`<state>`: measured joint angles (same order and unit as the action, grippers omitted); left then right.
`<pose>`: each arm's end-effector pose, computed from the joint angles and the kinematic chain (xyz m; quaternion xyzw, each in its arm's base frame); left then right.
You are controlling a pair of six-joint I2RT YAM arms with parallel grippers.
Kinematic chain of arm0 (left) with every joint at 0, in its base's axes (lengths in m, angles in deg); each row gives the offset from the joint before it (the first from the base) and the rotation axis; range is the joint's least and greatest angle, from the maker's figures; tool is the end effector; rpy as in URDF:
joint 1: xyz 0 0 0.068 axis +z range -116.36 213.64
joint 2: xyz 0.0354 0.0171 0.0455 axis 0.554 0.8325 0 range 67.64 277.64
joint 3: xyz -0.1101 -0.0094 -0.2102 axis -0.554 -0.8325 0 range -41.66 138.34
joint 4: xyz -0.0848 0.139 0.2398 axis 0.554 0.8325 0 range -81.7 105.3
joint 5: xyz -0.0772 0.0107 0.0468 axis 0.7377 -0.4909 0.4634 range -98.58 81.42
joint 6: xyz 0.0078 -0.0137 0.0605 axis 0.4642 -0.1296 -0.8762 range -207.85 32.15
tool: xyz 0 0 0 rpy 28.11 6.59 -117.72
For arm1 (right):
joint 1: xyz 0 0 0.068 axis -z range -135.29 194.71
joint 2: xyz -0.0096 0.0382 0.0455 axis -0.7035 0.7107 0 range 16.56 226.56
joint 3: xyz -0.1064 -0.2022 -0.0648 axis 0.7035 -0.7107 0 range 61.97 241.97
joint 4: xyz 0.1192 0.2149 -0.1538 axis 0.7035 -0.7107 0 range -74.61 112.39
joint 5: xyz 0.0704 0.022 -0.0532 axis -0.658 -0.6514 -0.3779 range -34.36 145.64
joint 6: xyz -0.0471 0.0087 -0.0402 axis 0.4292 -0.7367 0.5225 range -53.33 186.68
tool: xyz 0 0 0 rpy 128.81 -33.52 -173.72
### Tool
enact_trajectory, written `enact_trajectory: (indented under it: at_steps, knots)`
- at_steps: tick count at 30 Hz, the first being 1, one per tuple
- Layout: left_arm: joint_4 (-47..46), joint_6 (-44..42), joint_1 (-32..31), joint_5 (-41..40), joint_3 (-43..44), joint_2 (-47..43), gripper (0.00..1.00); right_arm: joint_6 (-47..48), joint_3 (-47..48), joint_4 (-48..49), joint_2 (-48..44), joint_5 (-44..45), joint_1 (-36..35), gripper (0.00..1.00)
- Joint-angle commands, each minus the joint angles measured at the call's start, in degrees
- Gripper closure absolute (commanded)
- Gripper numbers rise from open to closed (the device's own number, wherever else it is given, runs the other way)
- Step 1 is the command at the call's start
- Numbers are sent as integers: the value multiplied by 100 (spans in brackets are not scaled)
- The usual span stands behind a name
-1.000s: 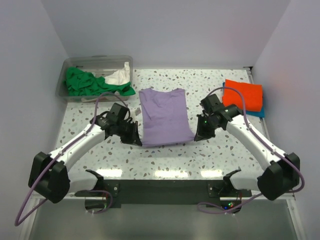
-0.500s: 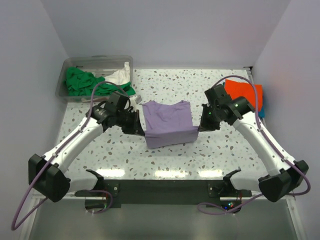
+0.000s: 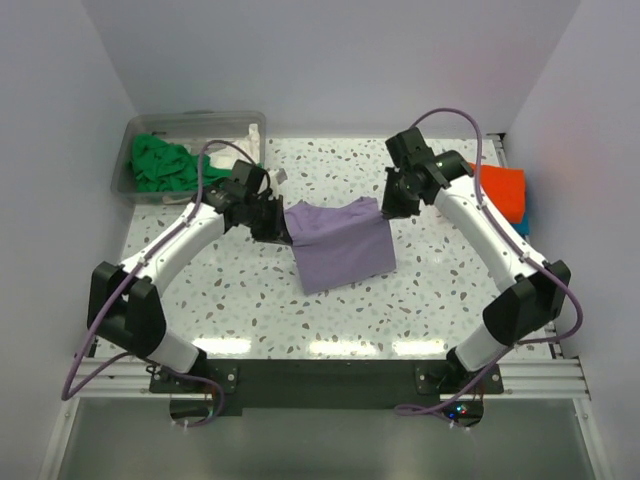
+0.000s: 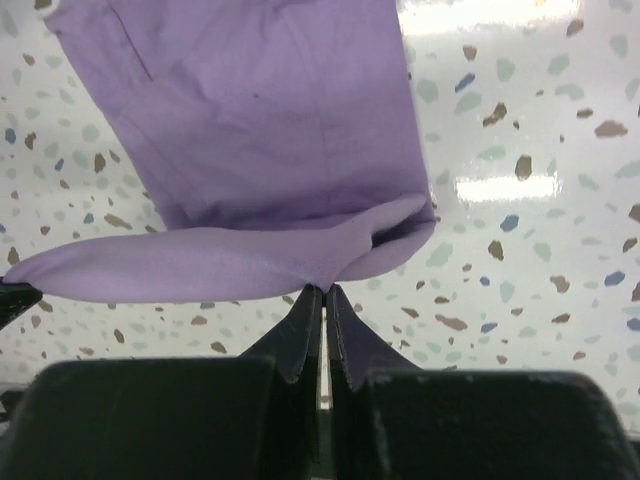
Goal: Fold and stack the t-shirts
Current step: Fold the tshirt
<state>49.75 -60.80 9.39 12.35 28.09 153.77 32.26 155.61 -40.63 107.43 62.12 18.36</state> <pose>0.3108 -0.1588 0.2200 0.0273 0.9458 -0.2753 0.1701 0.3211 0.1531 0.3087 0.0823 0.9615 0.0825 0.2487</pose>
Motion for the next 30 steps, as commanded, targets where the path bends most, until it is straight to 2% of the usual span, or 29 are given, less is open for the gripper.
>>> enact_trajectory:
  at_steps: [1,16,30]
  knots:
    - [-418,-173,236,-98,389,272,100,286,487,290,299,389,86,100]
    - [-981,-420,851,350,1216,1731,100,769,2271,669,2320,679,235,100]
    - [-1087,-569,1027,360,1848,2681,100,936,2817,695,3235,705,279,100]
